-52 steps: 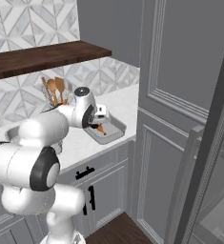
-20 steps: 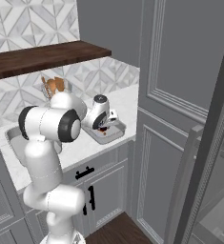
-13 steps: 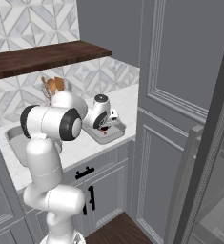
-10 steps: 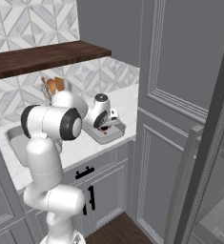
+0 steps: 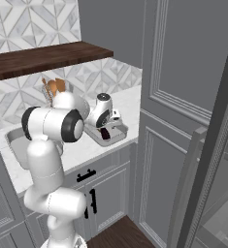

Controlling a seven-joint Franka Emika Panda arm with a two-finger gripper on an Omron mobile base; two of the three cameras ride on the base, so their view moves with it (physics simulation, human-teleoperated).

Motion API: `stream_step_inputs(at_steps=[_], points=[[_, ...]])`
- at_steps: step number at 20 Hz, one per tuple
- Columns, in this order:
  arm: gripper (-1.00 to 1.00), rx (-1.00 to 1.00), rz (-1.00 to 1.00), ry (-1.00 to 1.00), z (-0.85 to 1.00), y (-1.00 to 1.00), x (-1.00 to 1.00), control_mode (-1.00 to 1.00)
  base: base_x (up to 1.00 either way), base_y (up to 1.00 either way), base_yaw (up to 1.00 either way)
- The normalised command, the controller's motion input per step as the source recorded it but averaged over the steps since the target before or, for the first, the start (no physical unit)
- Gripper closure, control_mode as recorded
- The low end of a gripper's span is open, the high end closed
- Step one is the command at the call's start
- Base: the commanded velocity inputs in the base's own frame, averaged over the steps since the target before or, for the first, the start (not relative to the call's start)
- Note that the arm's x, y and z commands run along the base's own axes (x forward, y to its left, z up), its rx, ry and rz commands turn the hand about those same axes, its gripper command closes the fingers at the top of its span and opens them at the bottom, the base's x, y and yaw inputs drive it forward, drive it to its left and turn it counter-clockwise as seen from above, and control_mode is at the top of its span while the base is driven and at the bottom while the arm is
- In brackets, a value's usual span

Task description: Place one eggplant and one chicken drumstick in each tupperware on the nearby counter, to pack two identical lunches.

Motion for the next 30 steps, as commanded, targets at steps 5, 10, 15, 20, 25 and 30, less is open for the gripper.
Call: stream_step_inputs(at_steps=[5,10,15,20,25,30], points=[[-1.0,0.0,0.0,-0.03,0.31,0.01,-0.46,-1.0,0.0,0.0,0.0],[-1.0,-0.01,0.03,-0.03,0.45,0.36,-0.94,-1.0,0.0,0.0,0.0],[-1.0,0.0,-0.01,0.0,0.08,0.31,-1.0,-1.0,0.0,0.0,0.0],[-1.0,0.0,-0.08,0.02,0.01,0.0,-1.0,-1.0,0.0,0.0,0.0],[-1.0,0.0,-0.11,0.08,0.46,-0.02,-0.96,-1.0,0.0,0.0,0.0],[-1.0,0.01,-0.14,0.05,0.68,-0.08,-0.93,-1.0,0.0,0.0,0.0]])
